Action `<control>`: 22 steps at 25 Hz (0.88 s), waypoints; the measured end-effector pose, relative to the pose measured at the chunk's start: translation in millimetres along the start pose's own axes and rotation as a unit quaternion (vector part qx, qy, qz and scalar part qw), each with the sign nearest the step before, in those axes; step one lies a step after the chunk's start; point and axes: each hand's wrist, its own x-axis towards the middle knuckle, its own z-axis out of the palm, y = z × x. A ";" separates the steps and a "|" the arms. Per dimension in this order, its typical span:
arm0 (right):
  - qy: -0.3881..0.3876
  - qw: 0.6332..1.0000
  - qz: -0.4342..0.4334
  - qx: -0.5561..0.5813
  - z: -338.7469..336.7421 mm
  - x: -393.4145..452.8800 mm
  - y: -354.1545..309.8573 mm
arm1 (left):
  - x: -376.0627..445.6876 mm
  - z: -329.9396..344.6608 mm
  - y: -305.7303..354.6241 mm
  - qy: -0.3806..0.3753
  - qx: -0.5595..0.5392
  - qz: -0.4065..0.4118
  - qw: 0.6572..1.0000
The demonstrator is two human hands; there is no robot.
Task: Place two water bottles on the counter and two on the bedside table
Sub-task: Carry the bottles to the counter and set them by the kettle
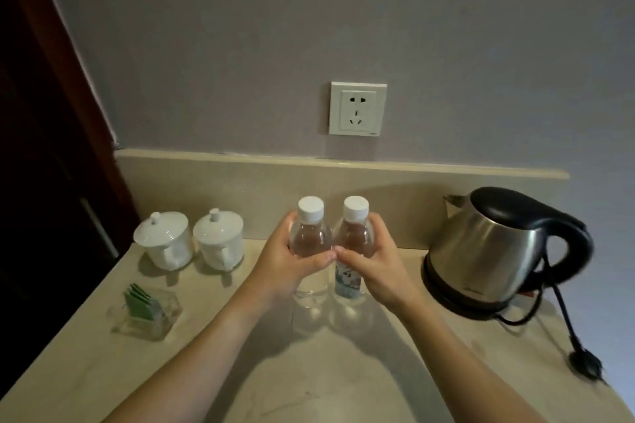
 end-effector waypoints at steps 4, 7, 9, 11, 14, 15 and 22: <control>-0.022 0.999 0.024 -0.007 -4.4 -1.5 35.7 | -17.0 9.3 -33.8 0.075 0.030 -0.017 0.997; -0.021 0.999 0.032 -0.002 -5.0 -7.1 44.9 | -21.2 8.7 -44.1 0.077 0.049 -0.027 0.995; -0.005 0.999 0.039 0.011 -5.9 -9.9 48.0 | -19.7 7.3 -45.5 0.054 0.062 -0.033 0.996; 0.000 0.999 0.050 0.004 -4.5 -14.9 54.4 | -19.4 7.8 -46.3 0.038 0.076 -0.033 0.996; 0.006 0.996 0.087 -0.009 2.2 -29.9 71.1 | -25.3 7.8 -56.9 0.076 0.143 -0.025 0.986; 0.007 0.995 0.100 -0.014 4.5 -33.7 72.8 | -28.6 8.4 -61.4 0.088 0.170 -0.027 0.981; 0.060 0.983 0.124 -0.124 8.4 -33.5 77.9 | -37.8 17.7 -80.5 0.175 0.320 -0.005 0.931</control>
